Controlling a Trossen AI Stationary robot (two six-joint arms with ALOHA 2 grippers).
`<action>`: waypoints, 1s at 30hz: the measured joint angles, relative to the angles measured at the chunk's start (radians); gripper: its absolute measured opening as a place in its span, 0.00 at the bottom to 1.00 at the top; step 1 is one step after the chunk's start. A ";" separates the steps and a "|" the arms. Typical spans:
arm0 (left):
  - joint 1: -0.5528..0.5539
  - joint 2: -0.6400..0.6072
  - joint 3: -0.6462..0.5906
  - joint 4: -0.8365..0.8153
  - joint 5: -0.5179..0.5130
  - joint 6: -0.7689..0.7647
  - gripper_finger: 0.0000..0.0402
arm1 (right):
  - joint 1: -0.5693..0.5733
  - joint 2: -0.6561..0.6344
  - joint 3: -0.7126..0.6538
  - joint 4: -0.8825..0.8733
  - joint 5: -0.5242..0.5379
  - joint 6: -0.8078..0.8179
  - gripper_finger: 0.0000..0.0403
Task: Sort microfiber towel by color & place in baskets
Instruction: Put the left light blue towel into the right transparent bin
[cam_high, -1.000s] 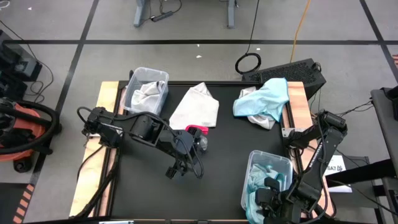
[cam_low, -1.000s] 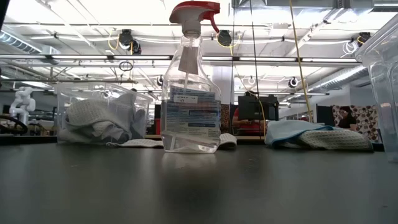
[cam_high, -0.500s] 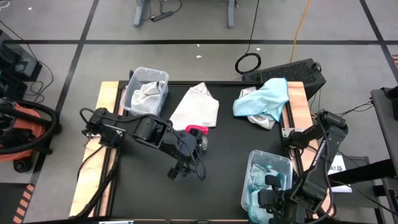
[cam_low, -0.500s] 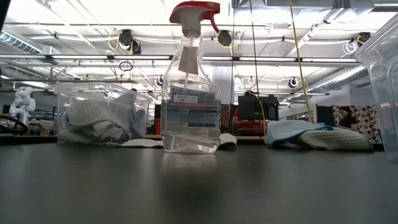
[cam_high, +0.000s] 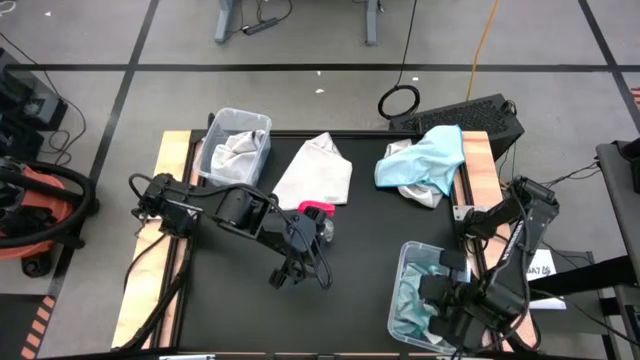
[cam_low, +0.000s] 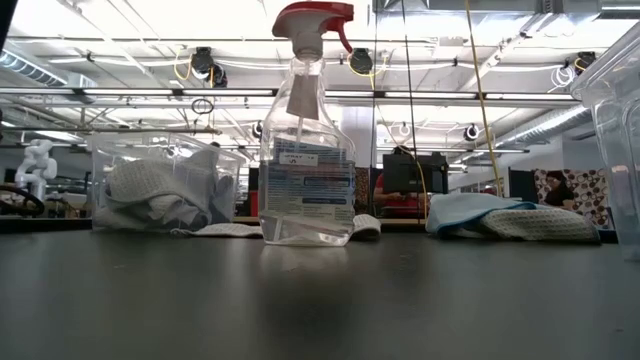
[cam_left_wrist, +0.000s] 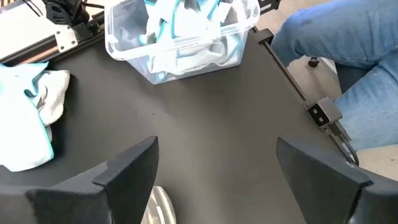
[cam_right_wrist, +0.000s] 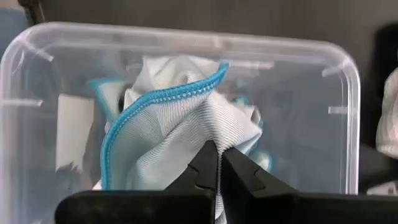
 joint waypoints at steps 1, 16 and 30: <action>0.000 0.000 0.000 0.000 -0.002 0.000 0.82 | -0.008 0.000 -0.010 0.012 0.005 -0.016 0.00; -0.012 0.000 0.000 -0.022 -0.007 -0.006 0.82 | -0.062 0.000 -0.365 0.394 -0.133 -0.097 0.00; -0.011 0.000 -0.001 -0.033 -0.025 -0.004 0.82 | -0.069 0.000 -0.468 0.535 -0.213 -0.105 0.07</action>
